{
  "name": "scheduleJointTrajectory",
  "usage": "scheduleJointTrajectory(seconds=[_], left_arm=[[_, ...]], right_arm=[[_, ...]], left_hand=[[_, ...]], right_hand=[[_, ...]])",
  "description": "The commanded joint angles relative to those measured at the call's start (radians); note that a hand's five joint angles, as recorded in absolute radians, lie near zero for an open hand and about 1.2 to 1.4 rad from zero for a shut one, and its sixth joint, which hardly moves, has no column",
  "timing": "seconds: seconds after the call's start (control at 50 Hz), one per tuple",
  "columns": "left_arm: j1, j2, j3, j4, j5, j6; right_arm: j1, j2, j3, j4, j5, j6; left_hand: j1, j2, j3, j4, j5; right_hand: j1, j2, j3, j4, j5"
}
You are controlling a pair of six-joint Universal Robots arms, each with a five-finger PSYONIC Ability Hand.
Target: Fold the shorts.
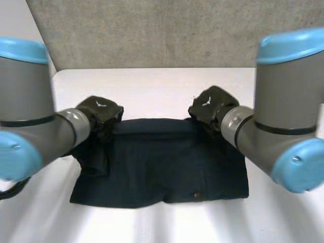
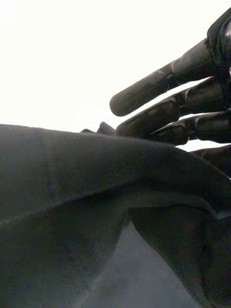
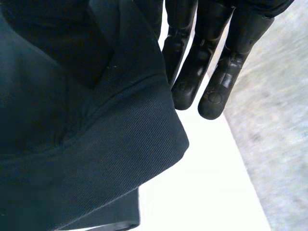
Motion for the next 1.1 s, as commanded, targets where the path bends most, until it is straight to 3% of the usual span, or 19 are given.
scheduleJointTrajectory(seconds=[0.02,0.1,0.12,0.14,0.26,0.3,0.4,0.62,0.76,0.9,1.02,1.06,1.1], left_arm=[[-0.018,-0.243,0.328,0.051,-0.146,0.106],[-0.026,-0.303,0.566,0.176,-0.175,0.143],[-0.026,-0.305,0.603,0.214,-0.174,0.146],[-0.024,-0.302,0.658,0.307,-0.175,0.153],[-0.032,-0.196,0.646,0.689,-0.183,0.150],[-0.037,-0.123,0.577,0.775,-0.181,0.144],[-0.038,-0.033,0.412,0.762,-0.180,0.120],[-0.035,0.049,-0.010,0.645,-0.174,0.017],[-0.038,0.036,-0.253,0.642,-0.151,0.014],[-0.040,0.049,-0.397,0.613,-0.149,0.026],[-0.040,0.089,-0.428,0.501,-0.131,0.031],[-0.038,0.089,-0.420,0.484,-0.114,0.031],[-0.034,0.085,-0.405,0.475,-0.079,0.031]], right_arm=[[-0.027,0.181,-0.174,-0.130,0.005,0.042],[-0.041,0.204,-0.289,-0.343,0.008,0.100],[-0.047,0.195,-0.314,-0.460,0.011,0.120],[-0.047,0.189,-0.325,-0.525,0.015,0.127],[-0.058,0.071,-0.287,-0.987,0.046,0.155],[-0.061,0.051,-0.276,-1.009,0.046,0.160],[-0.049,0.018,-0.253,-0.891,0.032,0.164],[-0.047,0.004,-0.121,-0.459,0.025,0.184],[-0.058,0.029,0.078,-0.299,-0.057,0.226],[-0.062,0.037,0.157,-0.123,-0.083,0.278],[-0.104,0.037,0.131,-0.008,-0.115,0.353],[-0.122,0.050,0.103,0.009,-0.144,0.396],[-0.125,0.072,0.080,0.008,-0.159,0.433]], left_hand=[[0.267,0.199,0.210,0.195,0.256],[0.267,0.199,0.210,0.195,0.256],[0.267,0.199,0.210,0.195,0.256],[0.267,0.199,0.210,0.195,0.256],[0.267,0.199,0.210,0.195,0.256],[0.267,0.199,0.210,0.195,0.256],[0.267,0.199,0.210,0.195,0.256],[0.267,0.199,0.210,0.195,0.256],[0.267,0.199,0.210,0.195,0.256],[0.267,0.199,0.210,0.195,0.256],[0.267,0.199,0.210,0.195,0.256],[0.185,0.118,0.129,0.114,0.174],[-0.032,-0.099,-0.088,-0.103,-0.043]], right_hand=[[0.420,0.223,0.203,0.204,0.241],[0.420,0.223,0.203,0.204,0.241],[0.420,0.223,0.203,0.204,0.241],[0.420,0.223,0.203,0.204,0.241],[0.420,0.223,0.203,0.204,0.241],[0.420,0.223,0.203,0.204,0.241],[0.420,0.223,0.203,0.204,0.241],[0.420,0.223,0.203,0.204,0.241],[0.420,0.223,0.203,0.204,0.241],[0.420,0.223,0.203,0.204,0.241],[0.420,0.223,0.203,0.204,0.241],[0.420,0.223,0.203,0.204,0.241],[0.420,0.223,0.203,0.204,0.241]])
